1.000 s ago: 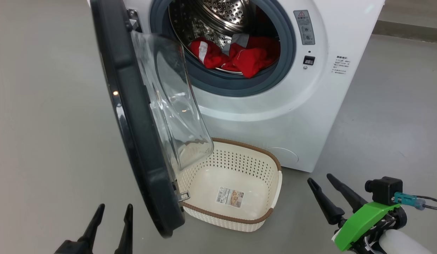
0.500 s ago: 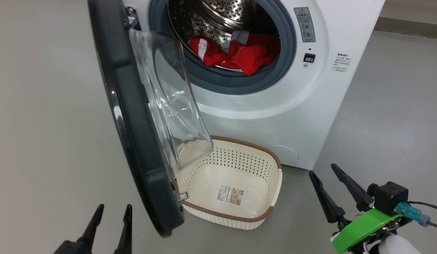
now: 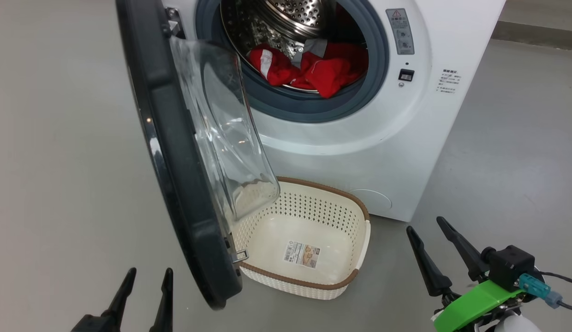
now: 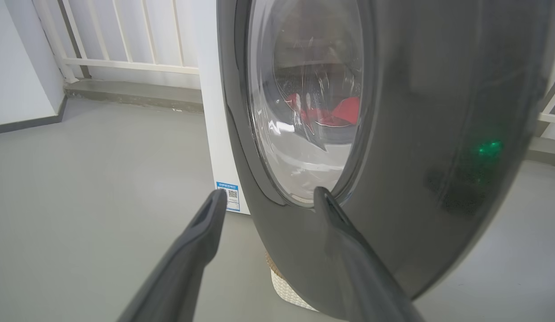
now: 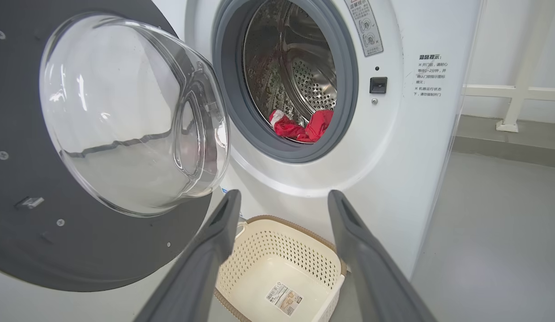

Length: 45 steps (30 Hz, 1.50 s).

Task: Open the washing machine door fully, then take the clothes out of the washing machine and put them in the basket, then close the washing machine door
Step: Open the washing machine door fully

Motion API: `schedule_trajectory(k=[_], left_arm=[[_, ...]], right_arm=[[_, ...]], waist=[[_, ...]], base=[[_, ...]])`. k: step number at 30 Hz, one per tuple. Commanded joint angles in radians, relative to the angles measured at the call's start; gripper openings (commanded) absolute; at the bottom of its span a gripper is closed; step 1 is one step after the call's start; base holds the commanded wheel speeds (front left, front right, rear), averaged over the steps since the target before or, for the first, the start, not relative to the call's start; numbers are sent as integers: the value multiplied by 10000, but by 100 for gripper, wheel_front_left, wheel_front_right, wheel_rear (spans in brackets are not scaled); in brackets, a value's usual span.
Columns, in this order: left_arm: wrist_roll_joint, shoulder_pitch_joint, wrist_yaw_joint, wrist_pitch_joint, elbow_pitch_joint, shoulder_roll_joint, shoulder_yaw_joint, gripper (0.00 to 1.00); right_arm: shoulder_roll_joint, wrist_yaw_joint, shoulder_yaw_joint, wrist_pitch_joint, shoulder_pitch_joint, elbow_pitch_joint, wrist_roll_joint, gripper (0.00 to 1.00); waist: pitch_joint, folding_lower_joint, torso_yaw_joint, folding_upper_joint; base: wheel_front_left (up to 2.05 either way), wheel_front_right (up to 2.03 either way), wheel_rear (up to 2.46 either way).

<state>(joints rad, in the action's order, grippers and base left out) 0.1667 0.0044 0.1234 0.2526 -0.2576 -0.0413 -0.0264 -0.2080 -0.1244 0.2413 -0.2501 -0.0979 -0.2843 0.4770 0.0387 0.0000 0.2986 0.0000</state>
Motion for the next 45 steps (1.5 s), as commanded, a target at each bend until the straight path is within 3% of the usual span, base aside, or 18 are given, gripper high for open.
schedule_trajectory(k=[1, 17, 18, 19, 24, 27, 34, 39, 45], left_arm=[[-116, -210, 13, 92, 201, -89, -337, 100], [-43, -271, -33, 92, 288, -89, -379, 100], [50, -296, -55, 92, 378, -89, -449, 46], [139, -321, -83, 92, 479, -89, -530, 0], [653, -629, -288, 92, 1862, -89, -1128, 0], [976, -857, -474, 92, 3725, -89, -1306, 0], [798, -807, -581, 92, 6293, -89, 386, 0], [795, -538, -580, 92, 6520, -89, 2330, 0], [1178, -284, -536, 92, 5156, -89, 3808, 0]], right_arm=[[-17, -63, 132, -116, -8, 188, -131, 100], [131, -63, -85, -116, 262, -399, -694, 100], [135, -63, -96, -116, 258, -395, -711, 100], [135, -63, -105, -116, 251, -391, -734, 100], [148, -63, -200, -116, 241, -401, -808, 100], [156, -63, -200, -116, 224, -405, -840, 100], [145, -63, -224, -116, 183, -348, -915, 100], [150, -63, -298, -116, 183, -264, -986, 100], [188, -63, -307, -116, 187, -211, -1020, 100]], waist=[[4, 0, 4, 0], [32, 0, 4, 0], [31, 0, 3, 0], [32, 0, 4, 0], [17, 0, 44, 0], [-3, 0, 56, 0], [-11, 0, 14, 0], [-28, 0, -26, 0], [-61, 0, -119, 0]], base=[[0, 0, 0], [0, 0, 0], [0, 0, 0], [0, 0, 0], [0, 0, 0], [0, 0, 0], [0, 0, 0], [0, 0, 0], [0, 0, 0]])
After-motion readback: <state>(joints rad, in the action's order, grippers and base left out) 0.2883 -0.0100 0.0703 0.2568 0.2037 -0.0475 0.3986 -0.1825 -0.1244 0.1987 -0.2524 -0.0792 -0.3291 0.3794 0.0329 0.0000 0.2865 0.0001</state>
